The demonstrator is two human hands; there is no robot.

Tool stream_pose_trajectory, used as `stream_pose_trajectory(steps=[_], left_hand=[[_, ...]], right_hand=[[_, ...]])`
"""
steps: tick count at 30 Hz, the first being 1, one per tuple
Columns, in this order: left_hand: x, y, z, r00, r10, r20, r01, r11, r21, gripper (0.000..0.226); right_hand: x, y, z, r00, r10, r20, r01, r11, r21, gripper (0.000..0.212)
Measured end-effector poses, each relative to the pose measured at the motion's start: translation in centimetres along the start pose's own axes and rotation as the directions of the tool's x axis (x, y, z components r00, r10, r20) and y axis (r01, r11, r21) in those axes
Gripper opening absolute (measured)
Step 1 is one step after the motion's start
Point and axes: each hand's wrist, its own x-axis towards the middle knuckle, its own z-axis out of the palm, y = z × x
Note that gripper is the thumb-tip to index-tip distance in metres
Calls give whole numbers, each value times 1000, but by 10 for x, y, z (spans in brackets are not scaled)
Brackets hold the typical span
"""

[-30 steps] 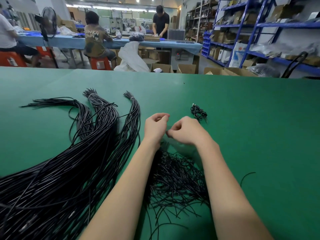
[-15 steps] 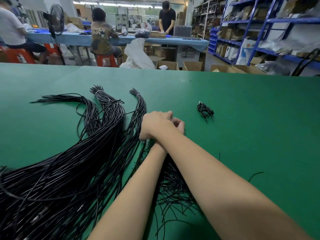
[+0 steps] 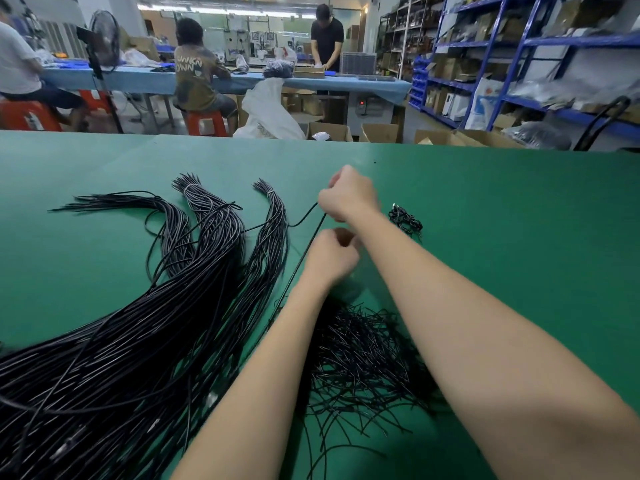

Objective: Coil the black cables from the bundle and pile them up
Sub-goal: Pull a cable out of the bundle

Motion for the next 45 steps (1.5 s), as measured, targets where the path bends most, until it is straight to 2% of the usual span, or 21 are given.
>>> stream_pose_trajectory(steps=[2,3,6,10,12,14,15,17,18,19,21,22,25,28,32,34,36,38,40,42,45], left_hand=[[0,-1,-6,997,-79,12,79,965,-249,8],[0,0,-11,994,-101,49,112,927,-359,4],[5,1,-27,995,-60,79,94,829,-552,42],[11,3,-38,992,-124,36,111,675,-730,51],[13,1,-35,988,-147,48,134,654,-745,55],[12,-2,-32,981,-177,74,165,585,-794,54],[12,-3,-32,977,-195,84,179,543,-820,54],[14,-5,-32,976,-207,65,168,533,-829,55],[15,-5,-32,978,-204,47,156,558,-815,55],[16,-6,-30,981,-190,39,146,590,-794,56],[16,-5,-25,989,-139,41,123,659,-742,56],[16,-3,-23,993,-113,45,111,691,-714,56],[14,0,-18,998,-54,41,67,799,-597,55],[13,-1,-17,997,-26,67,60,815,-576,52],[13,-7,-22,993,-64,99,110,800,-590,54],[13,-15,-25,986,-86,142,145,859,-491,60],[12,-19,-25,965,-88,247,175,919,-354,76],[10,-19,-26,935,-87,344,164,966,-200,97],[10,-20,-30,929,-101,356,119,993,-29,114],[10,-26,-34,938,-133,320,101,988,117,116],[18,-44,-38,950,-215,228,154,953,261,90]], right_hand=[[8,8,-14,998,51,-44,-38,969,245,30],[11,14,-20,995,73,-63,-50,948,314,30],[18,41,-32,985,153,-85,-103,900,424,20],[12,86,-42,969,234,-81,-164,851,498,15],[1,105,-49,963,229,-143,-139,875,464,10],[-11,118,-59,957,216,-194,-132,919,371,8],[-17,122,-64,962,198,-189,-137,947,292,9],[-26,124,-70,992,77,-99,-77,997,0,18],[-31,121,-71,1000,-20,-14,18,991,-130,26],[-37,116,-70,988,-134,80,147,971,-186,33],[-51,101,-64,918,-314,242,346,933,-102,40],[-55,95,-58,885,-366,288,392,919,-35,42],[-60,86,-43,853,-397,338,418,908,11,38],[-63,84,-33,838,-435,328,460,888,2,11],[-65,100,-35,864,-344,367,292,937,191,22],[-63,113,-42,903,-298,309,252,951,178,21],[-60,118,-45,944,-287,163,256,948,187,19],[-60,113,-46,957,-289,11,274,919,282,19],[-64,103,-51,951,-300,-69,304,883,359,20],[-69,93,-57,938,-339,-70,339,859,385,21],[-78,82,-70,920,-388,-53,375,835,402,23]])
